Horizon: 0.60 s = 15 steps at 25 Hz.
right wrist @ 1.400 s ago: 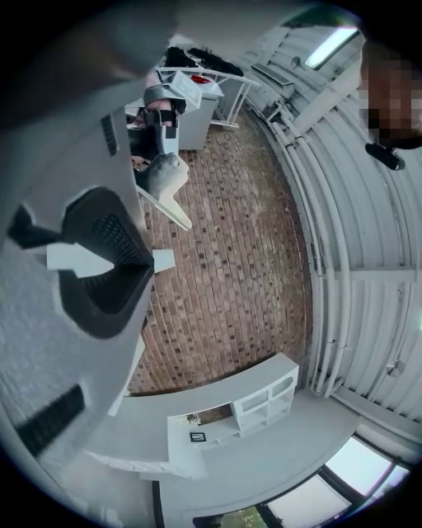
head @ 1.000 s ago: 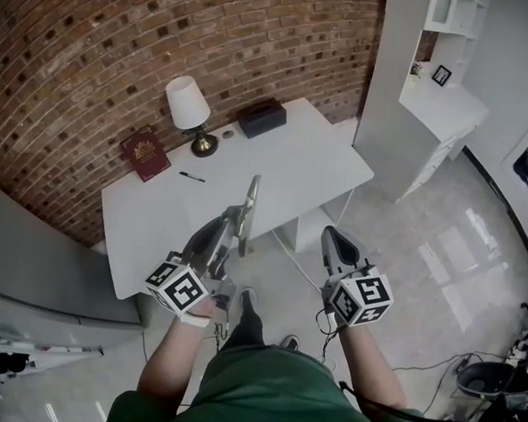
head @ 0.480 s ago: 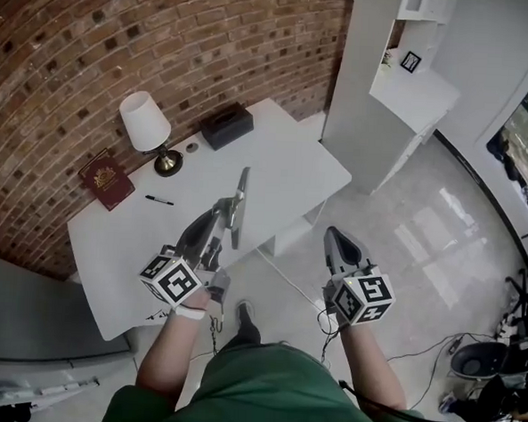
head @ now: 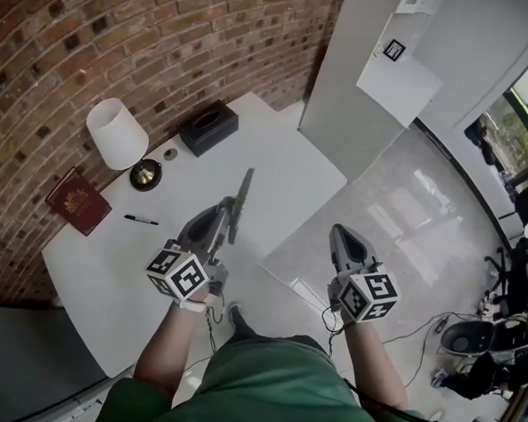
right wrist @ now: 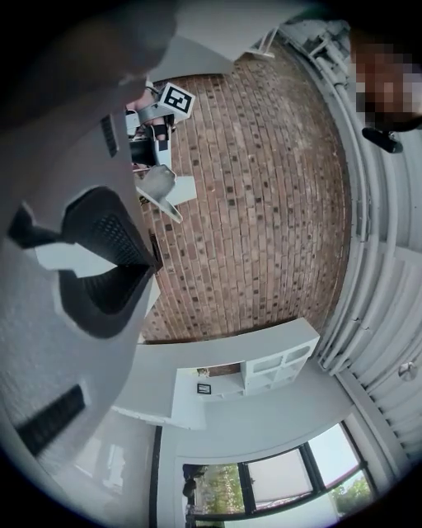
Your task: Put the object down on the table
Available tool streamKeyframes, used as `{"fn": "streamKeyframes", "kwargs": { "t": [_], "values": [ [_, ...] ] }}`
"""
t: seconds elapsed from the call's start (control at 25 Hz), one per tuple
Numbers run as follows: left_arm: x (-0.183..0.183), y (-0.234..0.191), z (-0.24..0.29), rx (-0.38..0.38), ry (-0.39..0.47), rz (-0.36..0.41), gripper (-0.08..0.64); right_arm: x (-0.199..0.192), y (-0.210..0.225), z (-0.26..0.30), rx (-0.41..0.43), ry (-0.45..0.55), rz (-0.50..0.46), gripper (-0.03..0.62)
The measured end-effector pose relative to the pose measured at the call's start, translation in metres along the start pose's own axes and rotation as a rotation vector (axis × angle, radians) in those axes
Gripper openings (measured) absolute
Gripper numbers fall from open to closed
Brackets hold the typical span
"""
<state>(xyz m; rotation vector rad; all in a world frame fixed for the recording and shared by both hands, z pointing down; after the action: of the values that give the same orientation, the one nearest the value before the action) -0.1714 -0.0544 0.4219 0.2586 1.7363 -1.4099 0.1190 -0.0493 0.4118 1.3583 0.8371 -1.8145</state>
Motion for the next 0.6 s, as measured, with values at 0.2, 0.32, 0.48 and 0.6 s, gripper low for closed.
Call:
{"fn": "streamKeyframes", "kwargs": {
  "t": [0.2,0.32,0.48,0.6],
  "values": [
    [-0.011,-0.041,0.028,0.011,-0.065,-0.002,0.025,-0.010,0.003,0.021,-0.031,-0.060,-0.028,0.002],
    [-0.021,-0.063,0.048,0.017,-0.096,0.035,0.025,-0.017,0.012,0.034,-0.037,-0.079,-0.022,0.002],
    [-0.027,-0.075,0.071,0.055,-0.135,0.072,0.025,-0.024,0.027,0.052,-0.019,-0.070,0.007,0.002],
    [-0.032,-0.073,0.090,0.096,-0.163,0.138,0.025,-0.025,0.045,0.068,0.024,-0.043,0.025,0.002]
  ]
}}
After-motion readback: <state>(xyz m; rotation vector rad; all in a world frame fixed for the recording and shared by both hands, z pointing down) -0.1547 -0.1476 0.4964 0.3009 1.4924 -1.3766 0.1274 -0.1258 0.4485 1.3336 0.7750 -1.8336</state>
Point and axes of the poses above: the fingertips, and each gripper's own axes: z forward along the fingers, y to its right, x out of its top, the point moved 6 cm from there along -z, backward along the fingers, and after that the axes turned 14 degrees about -z, right-handed, at the moved point
